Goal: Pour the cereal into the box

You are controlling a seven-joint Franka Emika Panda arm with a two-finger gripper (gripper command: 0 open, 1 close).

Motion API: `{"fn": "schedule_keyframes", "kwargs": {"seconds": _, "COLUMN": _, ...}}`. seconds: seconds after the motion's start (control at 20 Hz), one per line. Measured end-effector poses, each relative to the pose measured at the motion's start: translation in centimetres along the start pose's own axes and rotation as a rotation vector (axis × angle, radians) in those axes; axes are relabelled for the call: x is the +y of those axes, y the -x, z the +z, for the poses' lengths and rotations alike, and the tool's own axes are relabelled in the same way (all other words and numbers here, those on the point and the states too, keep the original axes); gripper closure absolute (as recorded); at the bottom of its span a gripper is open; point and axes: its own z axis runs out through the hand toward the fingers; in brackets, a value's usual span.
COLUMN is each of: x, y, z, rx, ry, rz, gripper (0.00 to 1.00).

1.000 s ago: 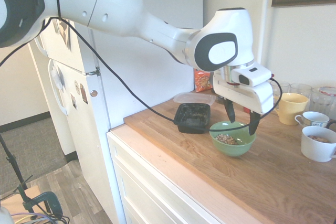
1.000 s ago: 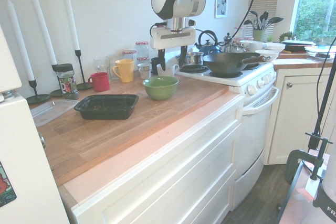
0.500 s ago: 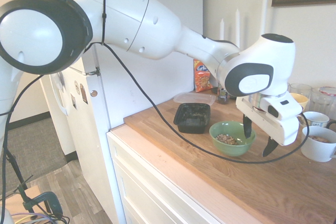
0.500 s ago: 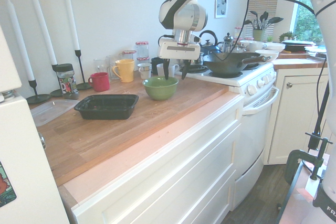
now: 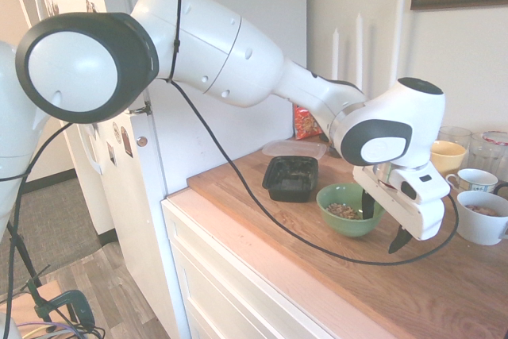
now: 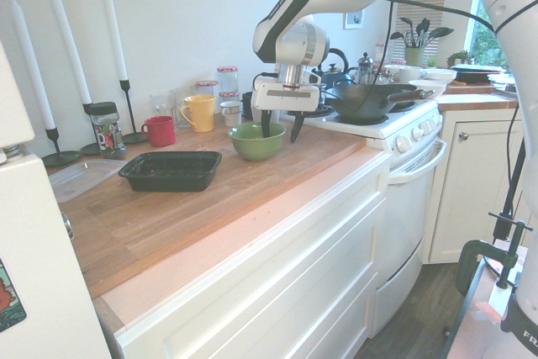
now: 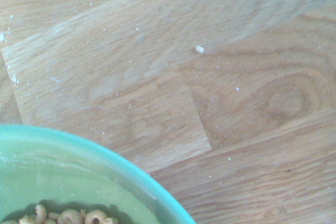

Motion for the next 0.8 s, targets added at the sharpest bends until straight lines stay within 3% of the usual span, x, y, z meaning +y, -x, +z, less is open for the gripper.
{"fn": "schedule_keyframes", "kwargs": {"seconds": 0.8, "x": -0.97, "y": 0.96, "z": 0.4, "rx": -0.016, "ry": -0.012, "rz": -0.009, "gripper": 1.0}}
